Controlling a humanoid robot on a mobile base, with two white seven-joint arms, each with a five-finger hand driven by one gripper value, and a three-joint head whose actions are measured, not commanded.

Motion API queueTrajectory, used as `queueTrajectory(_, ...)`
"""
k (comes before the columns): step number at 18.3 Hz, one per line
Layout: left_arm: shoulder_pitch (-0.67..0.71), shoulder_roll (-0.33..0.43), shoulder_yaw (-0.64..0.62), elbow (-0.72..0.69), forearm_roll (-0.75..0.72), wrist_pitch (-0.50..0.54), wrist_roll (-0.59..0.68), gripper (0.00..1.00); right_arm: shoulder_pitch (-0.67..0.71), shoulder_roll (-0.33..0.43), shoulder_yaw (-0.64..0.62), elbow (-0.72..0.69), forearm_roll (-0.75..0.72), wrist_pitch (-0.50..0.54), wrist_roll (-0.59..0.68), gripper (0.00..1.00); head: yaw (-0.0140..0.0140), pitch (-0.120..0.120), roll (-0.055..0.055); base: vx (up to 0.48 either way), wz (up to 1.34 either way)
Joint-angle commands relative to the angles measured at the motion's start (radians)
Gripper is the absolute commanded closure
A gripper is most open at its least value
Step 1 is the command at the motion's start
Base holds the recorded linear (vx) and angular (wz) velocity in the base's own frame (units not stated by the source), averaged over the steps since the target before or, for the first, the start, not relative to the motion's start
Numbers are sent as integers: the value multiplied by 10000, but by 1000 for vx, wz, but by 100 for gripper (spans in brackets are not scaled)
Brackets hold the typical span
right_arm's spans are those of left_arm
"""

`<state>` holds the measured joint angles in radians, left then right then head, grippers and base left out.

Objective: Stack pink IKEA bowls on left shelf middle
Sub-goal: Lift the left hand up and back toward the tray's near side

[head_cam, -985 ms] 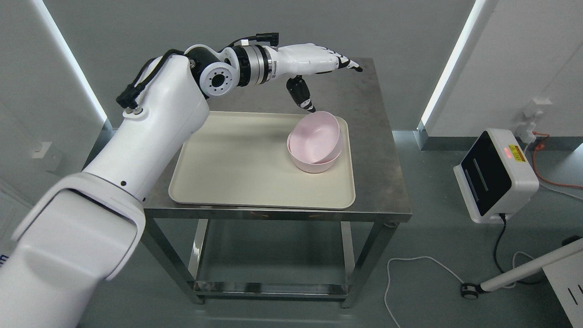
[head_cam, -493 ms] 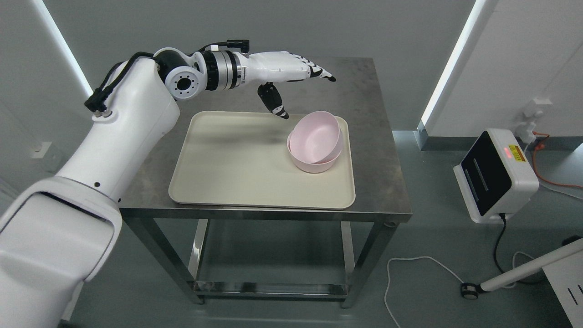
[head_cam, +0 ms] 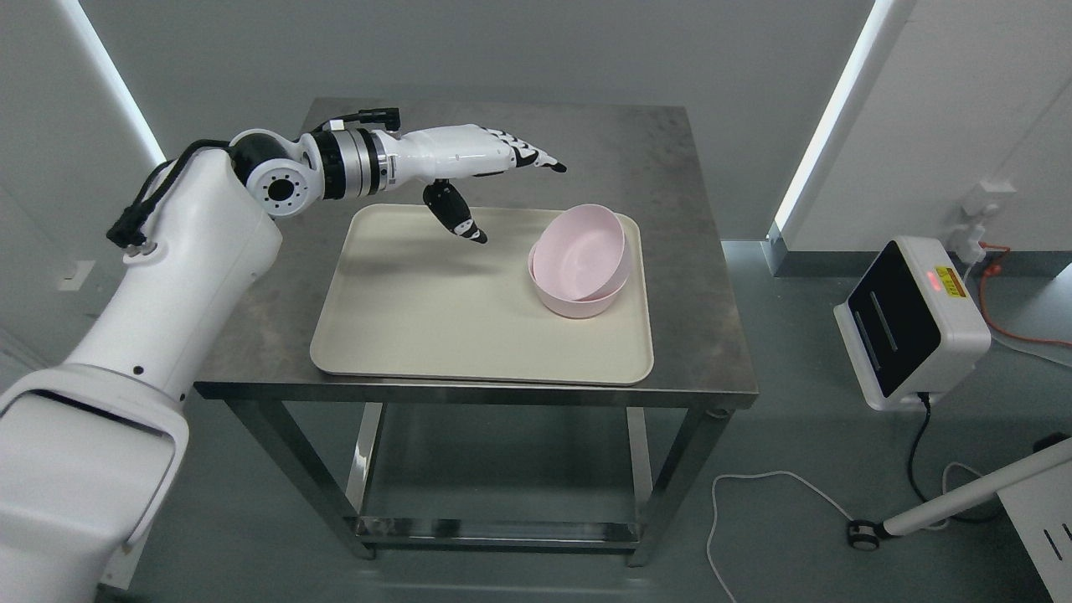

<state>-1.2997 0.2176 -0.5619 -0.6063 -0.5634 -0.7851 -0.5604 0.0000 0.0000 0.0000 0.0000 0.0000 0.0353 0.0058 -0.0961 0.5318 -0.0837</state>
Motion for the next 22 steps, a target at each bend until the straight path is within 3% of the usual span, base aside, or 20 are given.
queueTrajectory(1,556,907,909,-716,492,-2,-500,3,230,-175,-107,-337,0,-15,3,0,0,0,0,0,0)
queueTrajectory(7,893,907,925,-916,1858,-2,-624,6,230,-175,-107,-337,0,0,3,0,0,0,0,0,0)
queueTrajectory(12,1553,1091,940,-1805,2151,-2,-624,6,230,-175,-107,-337,0,-15,3,0,0,0,0,0,0)
queueTrajectory(22,3302,1107,1446,-4797,2290,-2,-609,9,230,-175,-107,-337,0,0,3,0,0,0,0,0,0)
